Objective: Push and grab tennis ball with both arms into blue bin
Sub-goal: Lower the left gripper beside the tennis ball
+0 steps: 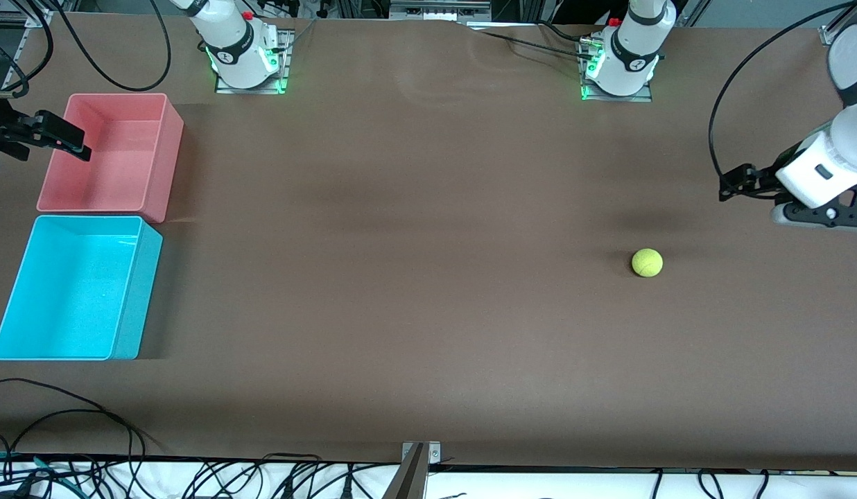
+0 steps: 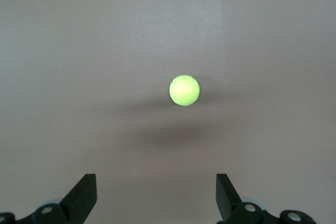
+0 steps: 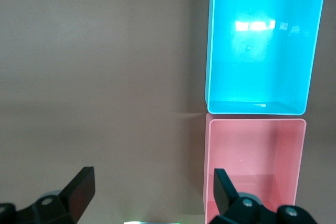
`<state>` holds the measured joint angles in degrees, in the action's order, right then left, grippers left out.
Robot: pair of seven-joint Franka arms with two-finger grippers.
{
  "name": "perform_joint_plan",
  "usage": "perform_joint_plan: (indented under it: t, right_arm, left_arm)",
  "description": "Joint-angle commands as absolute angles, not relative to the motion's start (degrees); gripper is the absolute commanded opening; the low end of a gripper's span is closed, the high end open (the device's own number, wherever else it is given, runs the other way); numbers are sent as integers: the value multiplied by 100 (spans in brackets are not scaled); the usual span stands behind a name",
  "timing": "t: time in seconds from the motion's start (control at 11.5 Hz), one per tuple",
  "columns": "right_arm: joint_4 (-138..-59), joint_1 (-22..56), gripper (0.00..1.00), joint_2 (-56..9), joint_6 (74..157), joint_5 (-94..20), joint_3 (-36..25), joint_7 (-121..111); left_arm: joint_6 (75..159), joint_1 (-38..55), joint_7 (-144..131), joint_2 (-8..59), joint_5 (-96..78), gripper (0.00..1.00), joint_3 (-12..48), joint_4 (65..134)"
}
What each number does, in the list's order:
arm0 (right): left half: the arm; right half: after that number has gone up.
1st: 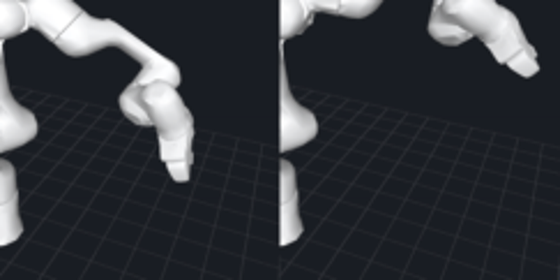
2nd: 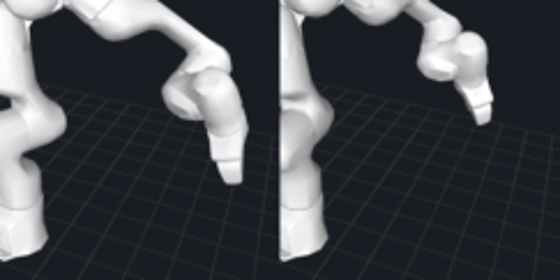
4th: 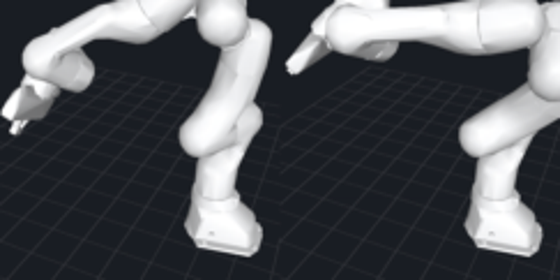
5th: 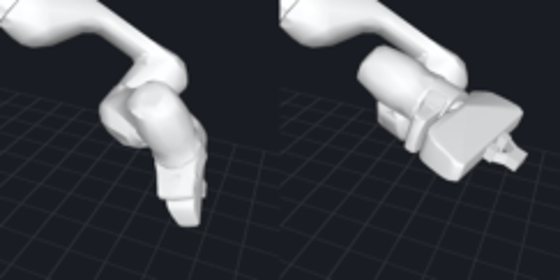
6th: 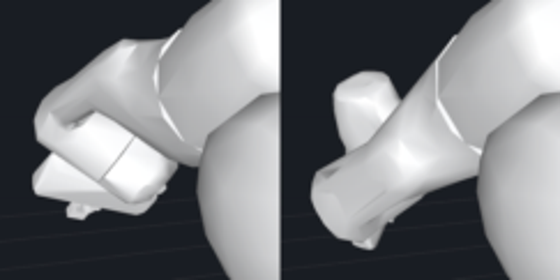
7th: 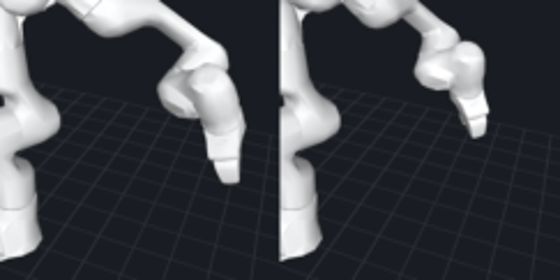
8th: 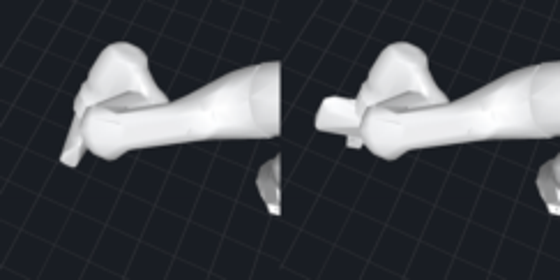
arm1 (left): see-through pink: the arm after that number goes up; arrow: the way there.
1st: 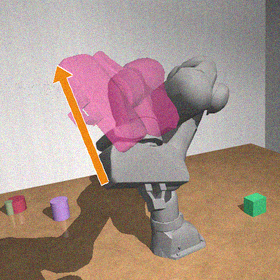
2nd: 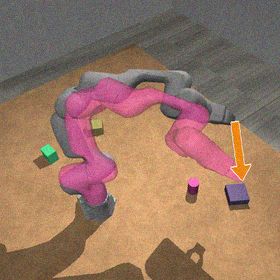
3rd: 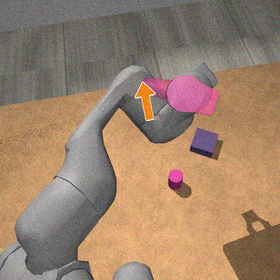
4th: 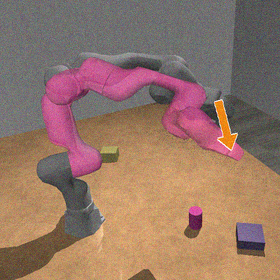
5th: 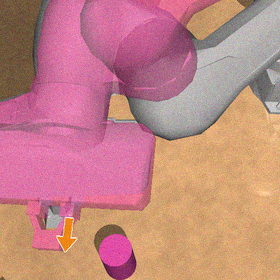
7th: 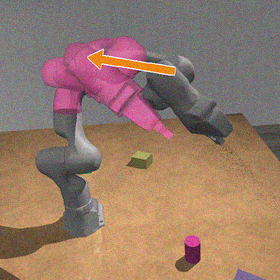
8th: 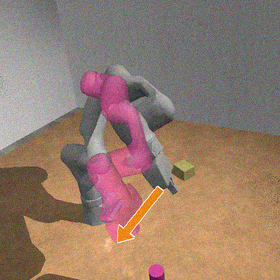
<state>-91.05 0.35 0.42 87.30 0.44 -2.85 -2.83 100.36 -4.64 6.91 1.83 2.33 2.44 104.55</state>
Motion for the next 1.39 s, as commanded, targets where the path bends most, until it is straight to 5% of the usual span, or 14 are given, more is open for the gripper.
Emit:
perform_joint_plan:
  t: [0.0, 0.17, 0.26, 0.35, 0.52, 1.31]
  right_arm:
    - [-8965, 9, 100, -9, 8640, -53, -290, -255]
    - [-8965, 9, 100, -17, 8648, -53, -290, -255]
    - [-8956, 9, 100, -9, 8648, -53, -290, -255]
    - [-8956, 9, 100, -9, 8648, -53, -290, -255]
    - [-8956, 9, 100, -9, 8648, -53, -290, -255]
    - [-8965, -9, 100, -17, 8648, -53, -290, -255]
  left_arm:
    - [11237, -510, 809, 184, 308, 100, 229, 11370]
    - [11985, -501, 800, 351, 281, 100, 220, 11723]
    - [12258, -501, 817, 430, 299, 87, 220, 11820]
    - [12330, -466, 1026, 483, 351, 52, 220, 11908]
    - [12331, -413, 2060, 650, 334, 5, 228, 11971]
    - [13447, -729, 7105, 1467, -348, 4, 185, 12164]
